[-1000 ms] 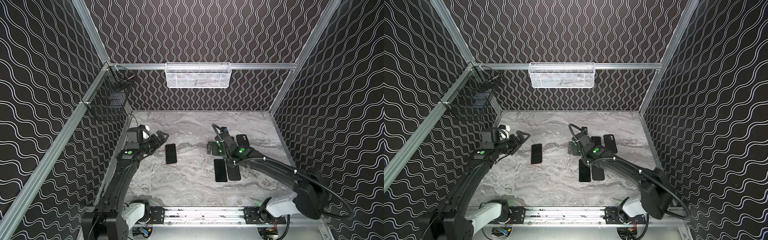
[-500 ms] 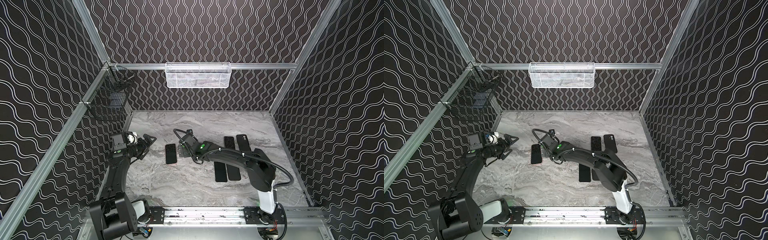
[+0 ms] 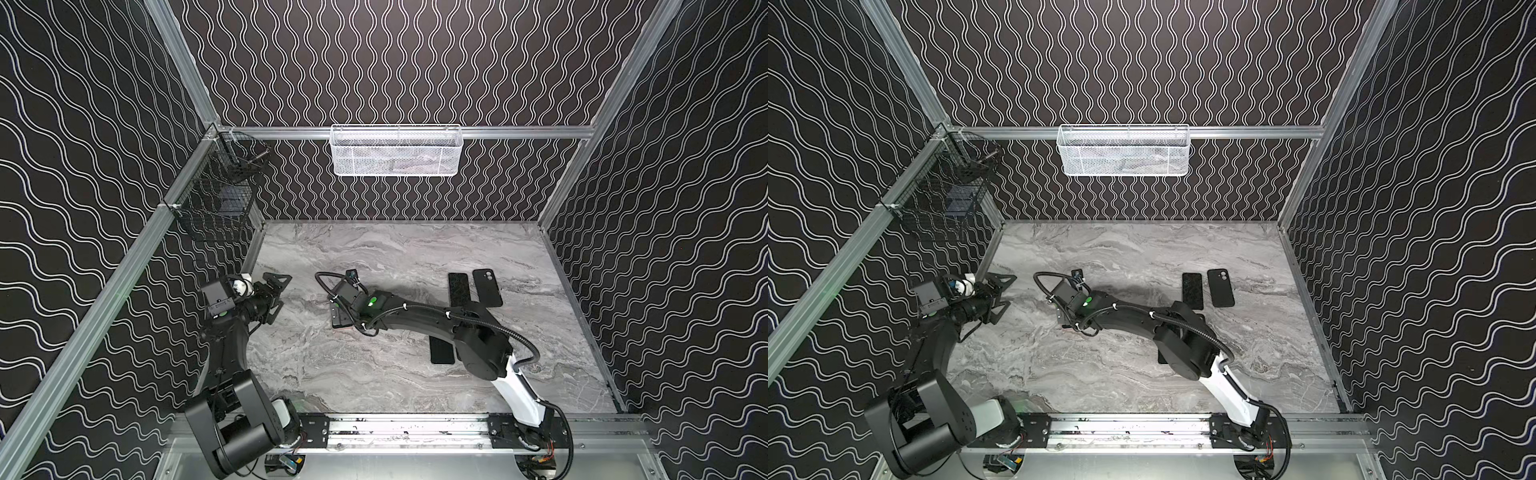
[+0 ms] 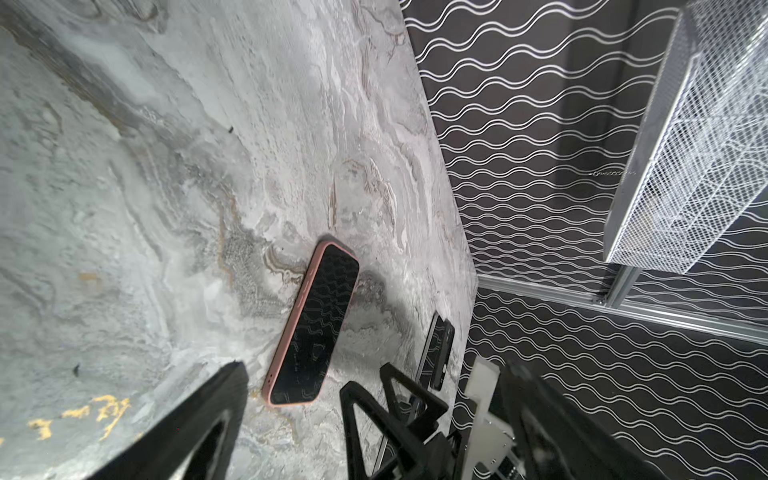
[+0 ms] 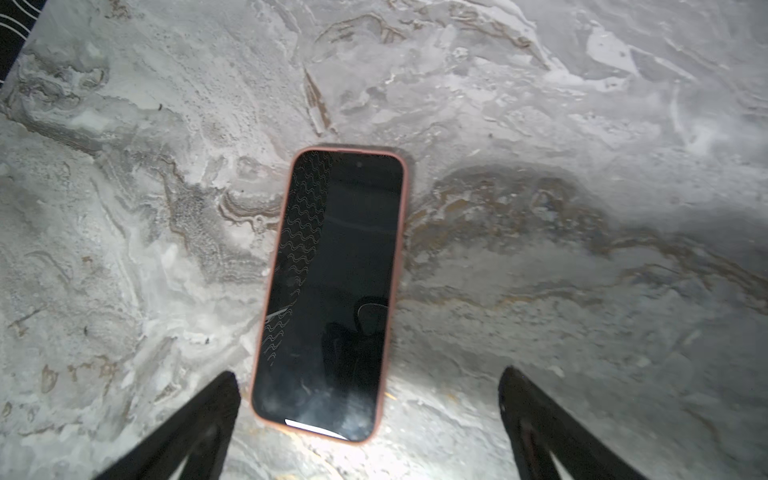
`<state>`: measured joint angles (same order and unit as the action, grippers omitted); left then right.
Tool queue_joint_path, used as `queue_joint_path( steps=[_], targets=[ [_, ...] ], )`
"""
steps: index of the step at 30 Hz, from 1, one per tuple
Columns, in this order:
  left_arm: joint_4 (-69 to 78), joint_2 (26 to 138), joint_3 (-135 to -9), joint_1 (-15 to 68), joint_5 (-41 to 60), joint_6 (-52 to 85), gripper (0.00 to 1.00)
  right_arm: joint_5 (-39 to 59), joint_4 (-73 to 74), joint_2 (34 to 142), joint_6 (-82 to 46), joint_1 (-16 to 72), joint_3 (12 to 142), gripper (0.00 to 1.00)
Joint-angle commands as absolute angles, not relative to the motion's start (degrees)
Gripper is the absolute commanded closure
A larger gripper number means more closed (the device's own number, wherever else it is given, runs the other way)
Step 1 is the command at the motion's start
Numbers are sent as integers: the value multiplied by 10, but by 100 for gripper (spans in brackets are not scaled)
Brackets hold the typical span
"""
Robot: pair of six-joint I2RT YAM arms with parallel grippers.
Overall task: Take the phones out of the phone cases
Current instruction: 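Lower the right gripper over the pink-cased phone and close on it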
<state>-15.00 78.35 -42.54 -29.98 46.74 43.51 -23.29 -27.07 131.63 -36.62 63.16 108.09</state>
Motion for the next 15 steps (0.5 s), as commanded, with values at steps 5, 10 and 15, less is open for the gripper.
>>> queue_joint_path(
  steps=[5, 10, 15],
  targets=[
    [-102, 779, -416, -306, 482, 454, 1, -286, -346, 1390, -365, 648, 1187, 1],
    [-92, 778, -412, -308, 489, 461, 1, -298, -381, 1439, -366, 652, 1251, 1],
    [-79, 777, -406, -308, 496, 471, 1, -302, -379, 1458, -366, 654, 1268, 1]
  ],
)
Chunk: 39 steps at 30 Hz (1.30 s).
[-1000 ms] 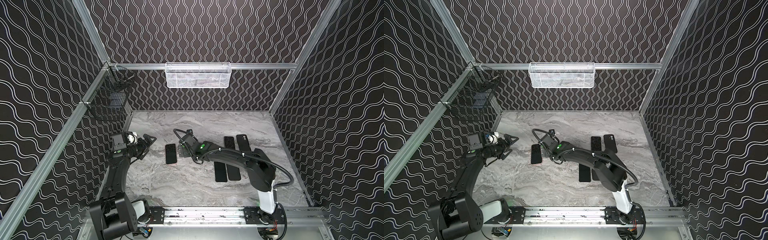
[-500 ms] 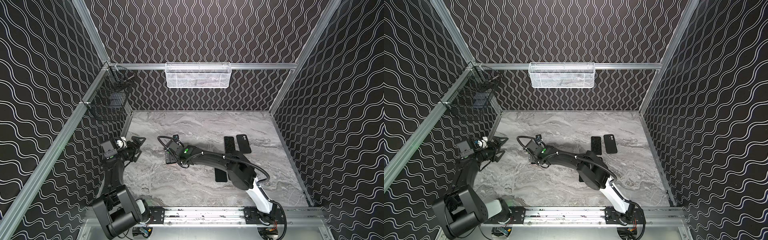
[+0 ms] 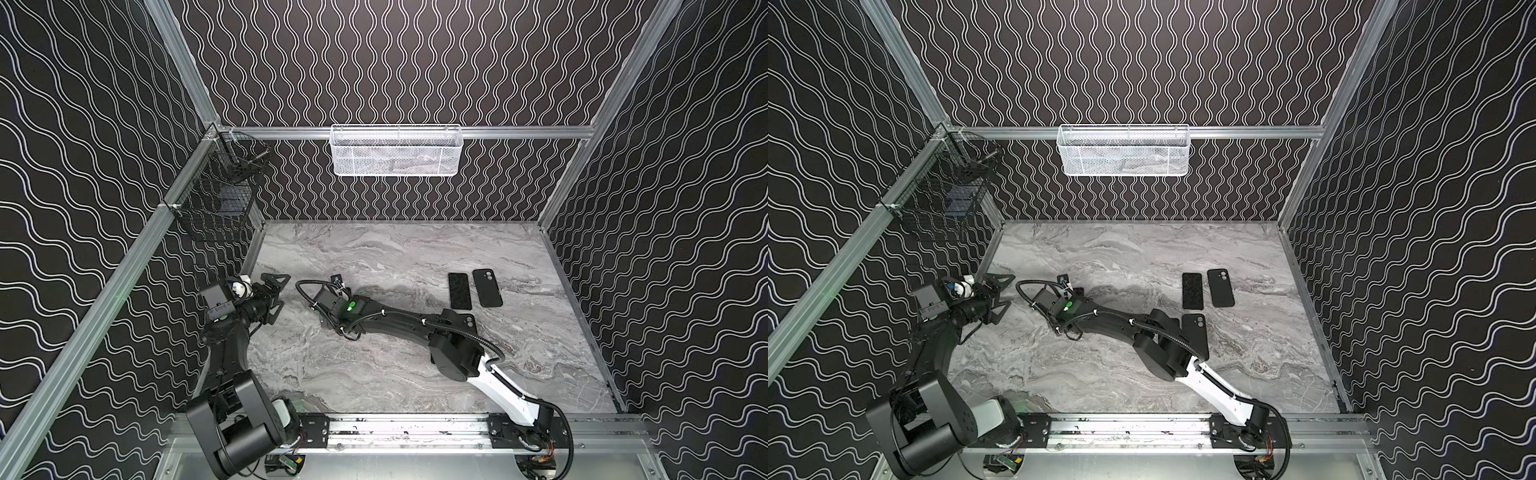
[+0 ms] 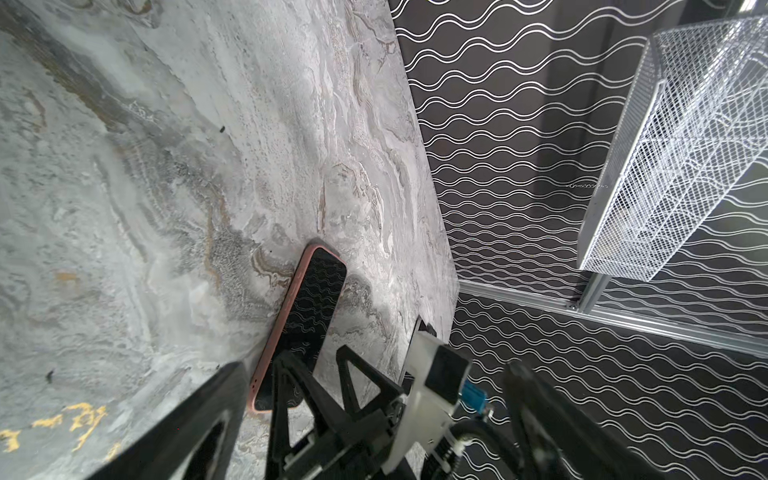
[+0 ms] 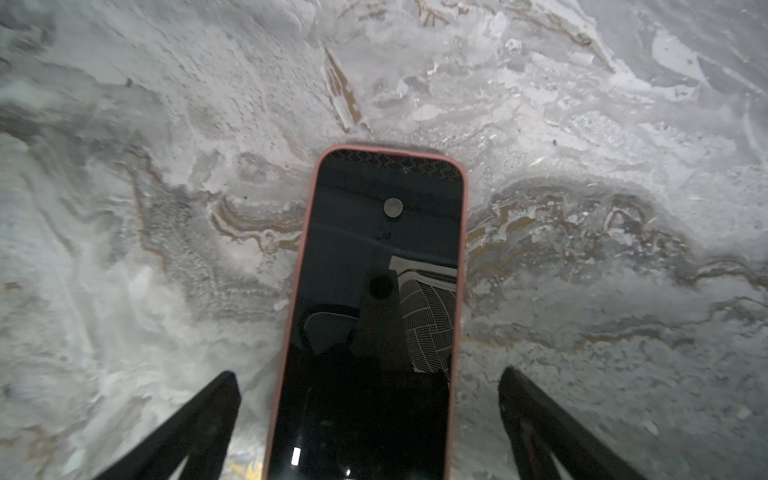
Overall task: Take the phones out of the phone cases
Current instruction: 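Lower the right gripper over the pink-cased phone and close on it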
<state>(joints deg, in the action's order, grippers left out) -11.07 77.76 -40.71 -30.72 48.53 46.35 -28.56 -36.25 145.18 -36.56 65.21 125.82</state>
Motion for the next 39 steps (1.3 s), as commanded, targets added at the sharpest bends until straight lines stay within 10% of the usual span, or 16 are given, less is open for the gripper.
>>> queue_joint_path(
  steps=[1, 32, 39],
  targets=[
    [-78, 776, -405, -309, 497, 471, 1, -301, -379, 1460, -366, 654, 1269, 1],
    [-60, 777, -395, -317, 514, 480, 1, -277, -383, 1500, -361, 656, 1294, 10],
    [-67, 777, -396, -317, 512, 473, 1, -272, -365, 1483, -362, 656, 1264, 25]
  ],
)
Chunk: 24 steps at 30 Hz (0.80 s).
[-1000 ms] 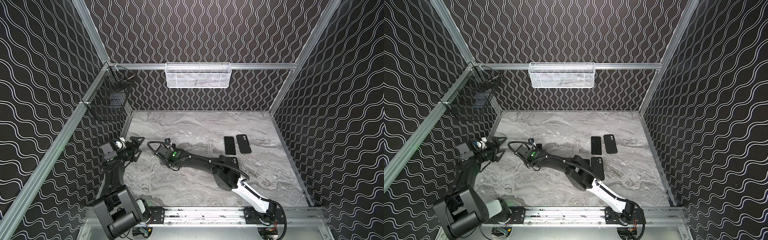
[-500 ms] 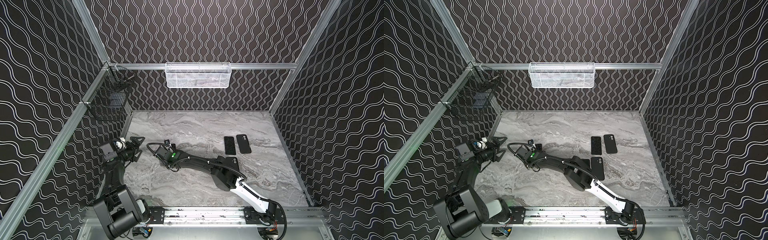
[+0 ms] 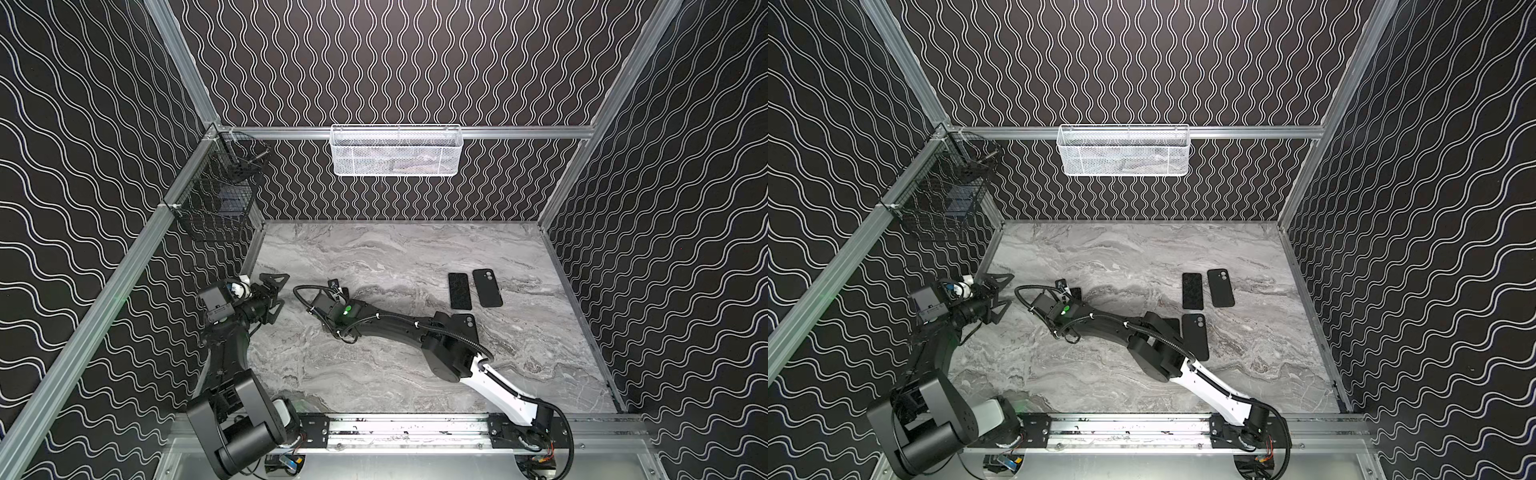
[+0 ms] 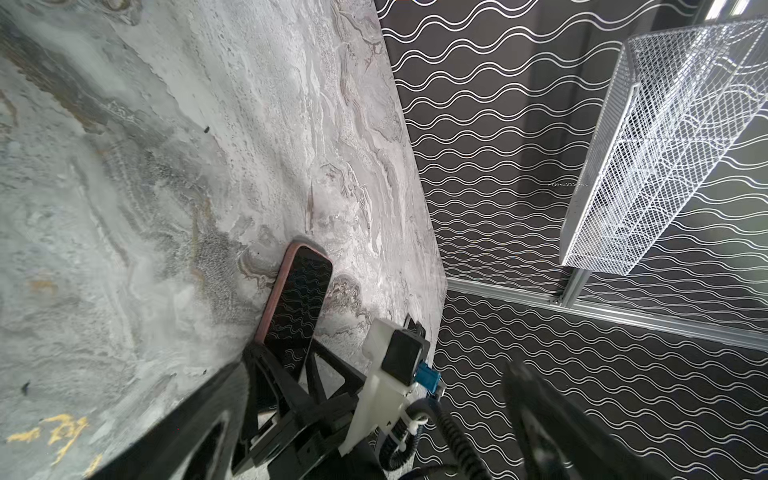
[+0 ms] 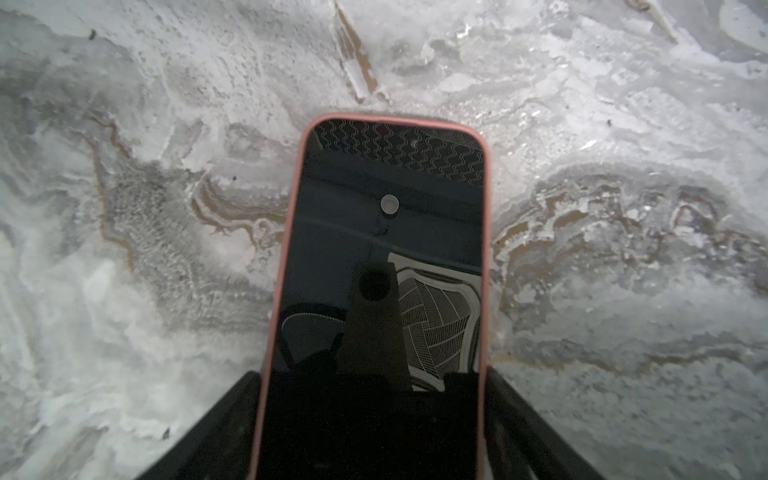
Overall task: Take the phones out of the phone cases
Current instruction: 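Lower the right gripper over the pink-cased phone and close on it, then lift the pink-cased phone with the right gripper while the left gripper approaches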
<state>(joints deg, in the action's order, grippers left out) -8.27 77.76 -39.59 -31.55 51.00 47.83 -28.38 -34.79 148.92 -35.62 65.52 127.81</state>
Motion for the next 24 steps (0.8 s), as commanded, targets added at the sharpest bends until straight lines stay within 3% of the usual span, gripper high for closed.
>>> queue_joint_path(
  steps=[1, 24],
  targets=[
    [-68, 777, -396, -316, 511, 472, 1, -271, -361, 1477, -360, 656, 1257, 28],
    [-91, 770, -394, -268, 493, 450, 1, -230, -229, 1306, -339, 627, 1036, 35]
  ],
)
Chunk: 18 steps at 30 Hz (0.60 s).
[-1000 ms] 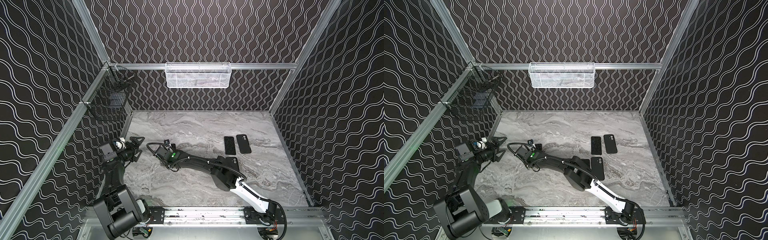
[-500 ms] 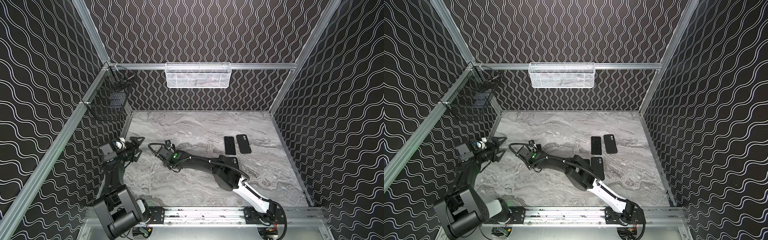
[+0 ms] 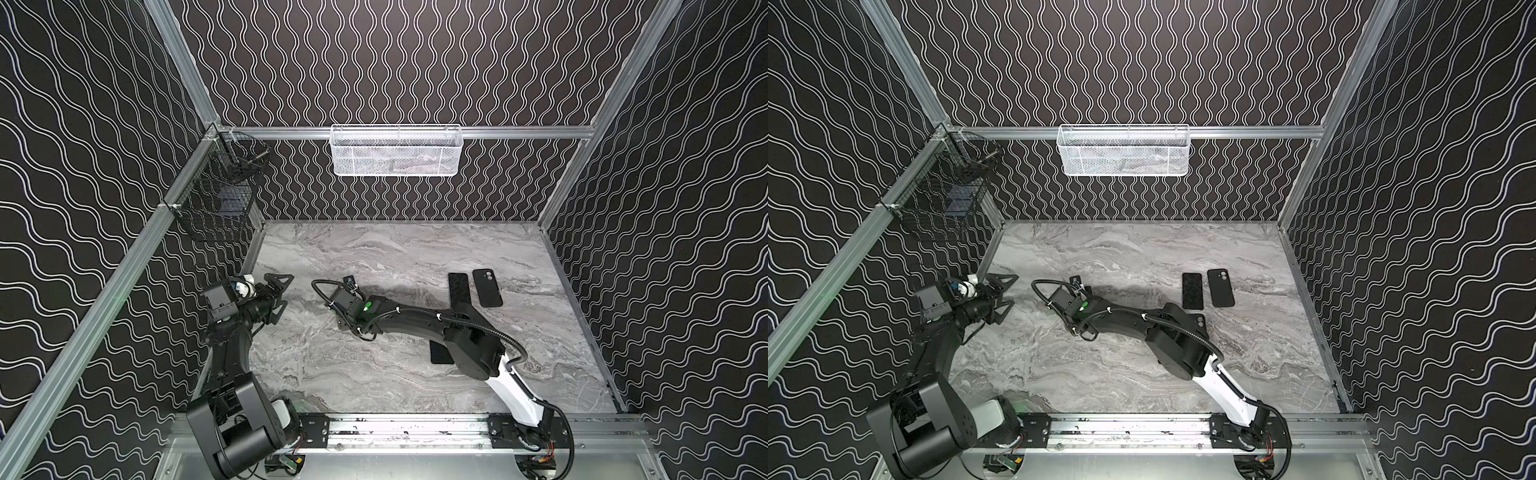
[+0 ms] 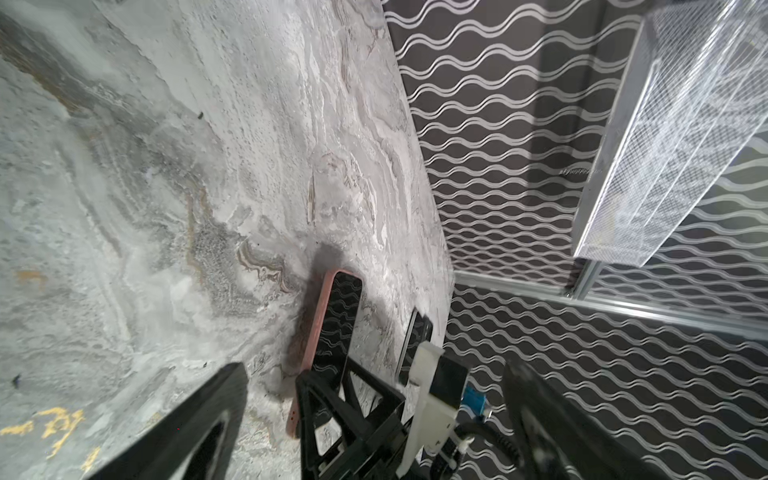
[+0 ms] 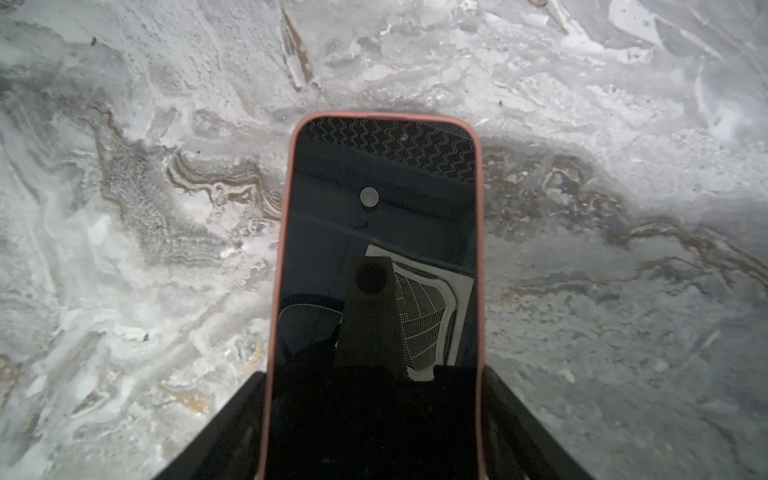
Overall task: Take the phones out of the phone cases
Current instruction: 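Lift the pink-cased phone with the right gripper while the left gripper approaches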
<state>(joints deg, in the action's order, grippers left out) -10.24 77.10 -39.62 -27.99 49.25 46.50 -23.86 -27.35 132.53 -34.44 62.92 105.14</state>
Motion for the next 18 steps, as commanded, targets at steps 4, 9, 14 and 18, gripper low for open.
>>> queue_joint_path(
  steps=[4, 9, 14, 18],
  targets=[
    [-59, 773, -368, -219, 490, 470, 1, -202, -203, 1276, -340, 618, 991, 35],
    [29, 783, -316, -141, 476, 524, 1, -175, -174, 1230, -333, 608, 935, 35],
    [116, 802, -277, -77, 458, 561, 1, -140, -158, 1188, -329, 598, 890, 35],
    [181, 832, -269, -38, 453, 586, 3, -120, -153, 1161, -324, 594, 866, 35]
  ],
)
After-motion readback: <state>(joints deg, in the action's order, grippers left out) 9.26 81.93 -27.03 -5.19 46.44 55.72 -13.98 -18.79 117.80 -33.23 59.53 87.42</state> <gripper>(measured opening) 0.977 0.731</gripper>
